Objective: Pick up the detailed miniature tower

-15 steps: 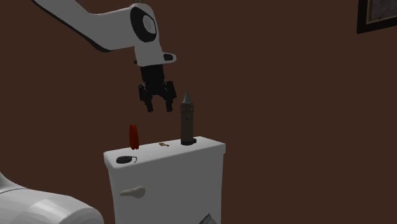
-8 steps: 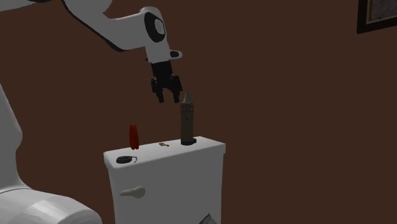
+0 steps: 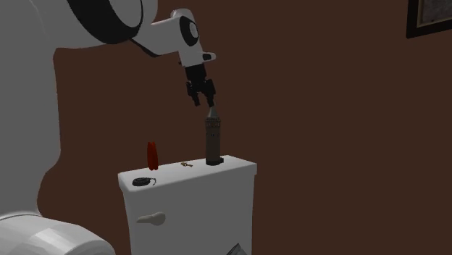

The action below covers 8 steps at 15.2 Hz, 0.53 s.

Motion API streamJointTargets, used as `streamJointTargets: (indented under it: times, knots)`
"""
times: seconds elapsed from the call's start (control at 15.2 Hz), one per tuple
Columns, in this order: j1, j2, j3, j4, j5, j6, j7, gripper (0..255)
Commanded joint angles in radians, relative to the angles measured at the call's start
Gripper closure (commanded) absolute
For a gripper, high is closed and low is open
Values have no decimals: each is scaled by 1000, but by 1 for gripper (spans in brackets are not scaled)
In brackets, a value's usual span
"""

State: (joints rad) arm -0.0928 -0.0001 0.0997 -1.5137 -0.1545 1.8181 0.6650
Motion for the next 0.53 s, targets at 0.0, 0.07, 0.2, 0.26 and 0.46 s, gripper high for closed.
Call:
streamJointTargets:
  times: [0.0,0.07,0.2,0.26,0.46]
  knots:
    - [0,75,-1,117,-15,-23,37,0]
    - [1,116,-2,181,-23,-38,53,0]
    - [1,130,-4,192,-26,-31,63,0]
    - [1,123,-4,169,-26,-14,65,0]
    - [-2,106,-5,104,-25,33,71,0]
